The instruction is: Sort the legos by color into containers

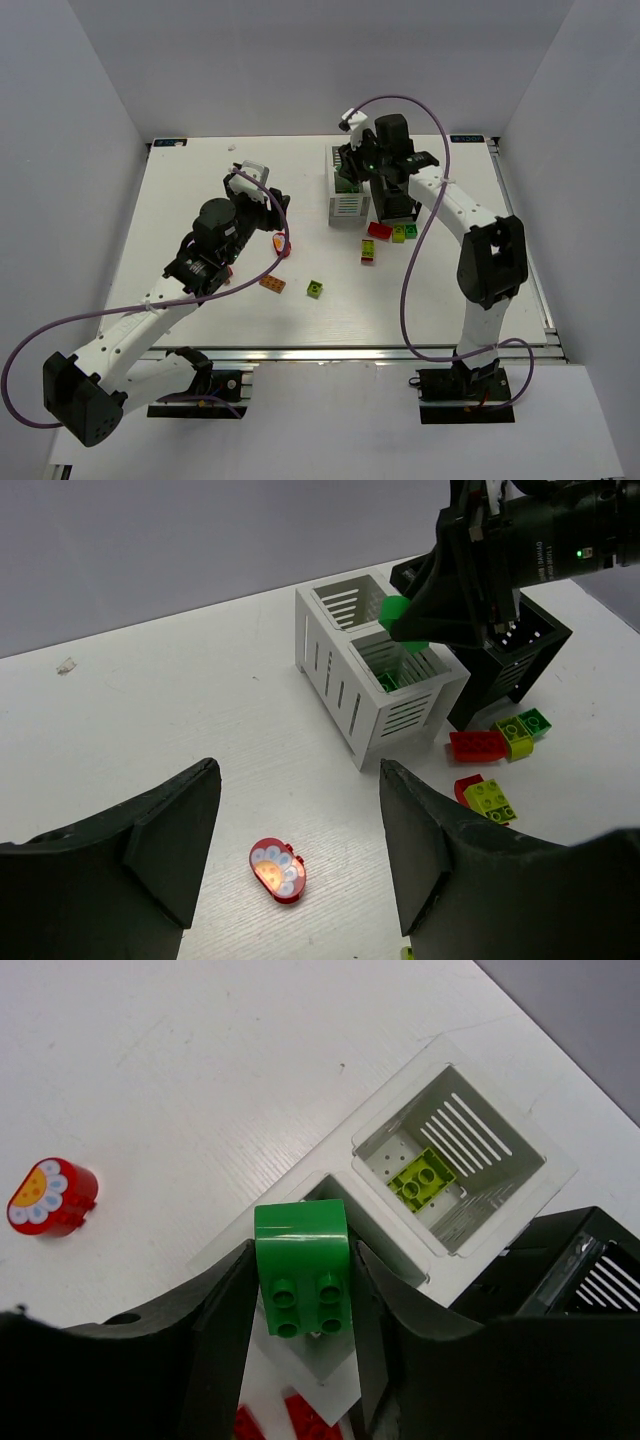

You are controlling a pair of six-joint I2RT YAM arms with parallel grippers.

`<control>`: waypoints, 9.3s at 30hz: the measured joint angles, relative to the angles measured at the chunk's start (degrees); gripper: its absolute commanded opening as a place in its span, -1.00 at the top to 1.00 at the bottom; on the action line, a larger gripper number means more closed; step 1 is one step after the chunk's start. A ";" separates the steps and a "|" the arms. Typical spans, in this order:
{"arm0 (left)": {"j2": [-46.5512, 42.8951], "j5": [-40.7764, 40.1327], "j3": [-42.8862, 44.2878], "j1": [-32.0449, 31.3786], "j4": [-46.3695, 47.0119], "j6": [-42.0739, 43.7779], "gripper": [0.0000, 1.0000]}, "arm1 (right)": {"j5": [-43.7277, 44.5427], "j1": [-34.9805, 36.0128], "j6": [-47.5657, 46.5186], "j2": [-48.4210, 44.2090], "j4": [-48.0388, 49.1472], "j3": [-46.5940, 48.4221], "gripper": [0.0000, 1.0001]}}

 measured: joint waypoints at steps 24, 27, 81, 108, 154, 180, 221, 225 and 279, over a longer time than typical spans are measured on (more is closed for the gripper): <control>-0.04 0.44 0.00 0.00 0.04 -0.11 -0.45 | 2.47 -2.32 -5.46 -25.70 0.17 -23.23 -0.01; -0.24 0.68 0.00 0.00 0.04 -0.24 -0.45 | 3.13 -5.25 -4.59 -37.46 2.40 -34.45 -0.20; -0.22 1.22 0.00 0.00 0.04 -0.28 -0.45 | 11.78 -16.83 6.99 -9.86 13.68 -42.47 -0.35; 0.20 0.61 0.00 0.00 0.02 0.00 -0.45 | 12.85 -15.80 10.40 -8.15 18.21 -42.53 0.54; 0.22 0.22 -0.09 0.00 0.02 0.00 -0.45 | -1.42 -1.36 -1.03 -0.72 -3.06 -4.42 0.23; 3.67 1.81 -0.26 0.31 -0.63 -4.00 -0.96 | -10.71 -10.08 5.14 -29.31 1.36 -20.61 -0.57; 37.31 7.67 14.03 -8.74 -33.38 -10.84 -0.65 | -4.68 -7.87 1.90 -45.99 -3.04 -40.83 -0.20; 37.55 8.17 14.03 -9.51 -34.12 -10.78 -0.64 | -4.55 -7.87 1.79 -45.99 -2.99 -41.11 -0.20; 38.84 4.09 39.60 -5.31 -21.29 -9.27 1.00 | -3.69 -6.36 0.04 -47.43 -2.67 -41.79 1.00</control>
